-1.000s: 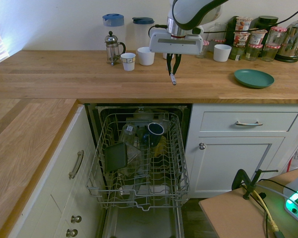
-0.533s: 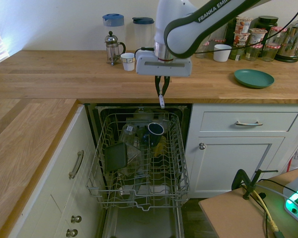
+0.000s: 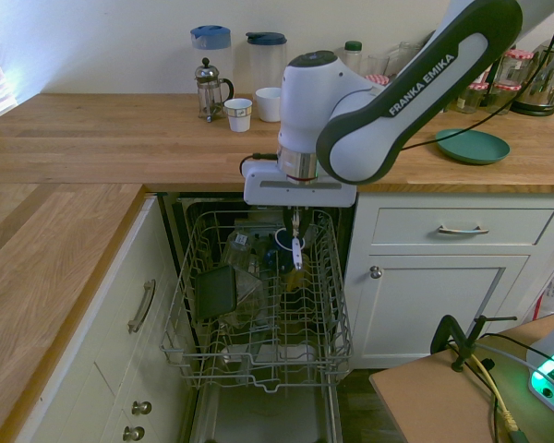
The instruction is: Put the fork in the dishwasher
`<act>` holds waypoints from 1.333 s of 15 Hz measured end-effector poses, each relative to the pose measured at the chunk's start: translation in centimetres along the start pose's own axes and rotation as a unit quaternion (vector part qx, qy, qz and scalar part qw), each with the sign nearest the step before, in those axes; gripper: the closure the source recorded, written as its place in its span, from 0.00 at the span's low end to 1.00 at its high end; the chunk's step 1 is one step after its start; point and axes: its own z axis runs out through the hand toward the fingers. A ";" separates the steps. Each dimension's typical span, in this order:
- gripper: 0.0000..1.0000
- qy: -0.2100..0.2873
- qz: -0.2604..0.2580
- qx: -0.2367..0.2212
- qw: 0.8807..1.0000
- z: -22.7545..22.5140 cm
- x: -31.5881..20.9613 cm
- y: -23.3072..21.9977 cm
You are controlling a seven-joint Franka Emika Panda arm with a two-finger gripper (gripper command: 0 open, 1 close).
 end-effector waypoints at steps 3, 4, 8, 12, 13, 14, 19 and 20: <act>1.00 -0.014 0.004 -0.014 1.000 3.7 0.0 1.2; 1.00 -0.020 0.007 -0.020 1.000 5.2 0.3 1.3; 1.00 -0.030 0.002 -0.034 0.999 10.2 2.1 0.7; 1.00 -0.027 -0.028 -0.039 0.998 13.1 1.7 -0.4; 1.00 -0.028 -0.033 -0.040 0.998 13.7 1.4 -0.7; 1.00 -0.028 -0.036 -0.040 0.998 14.3 1.1 -0.9; 1.00 -0.033 -0.033 -0.046 0.998 17.3 0.5 -0.9; 1.00 -0.035 -0.030 -0.047 0.998 17.6 0.5 -0.8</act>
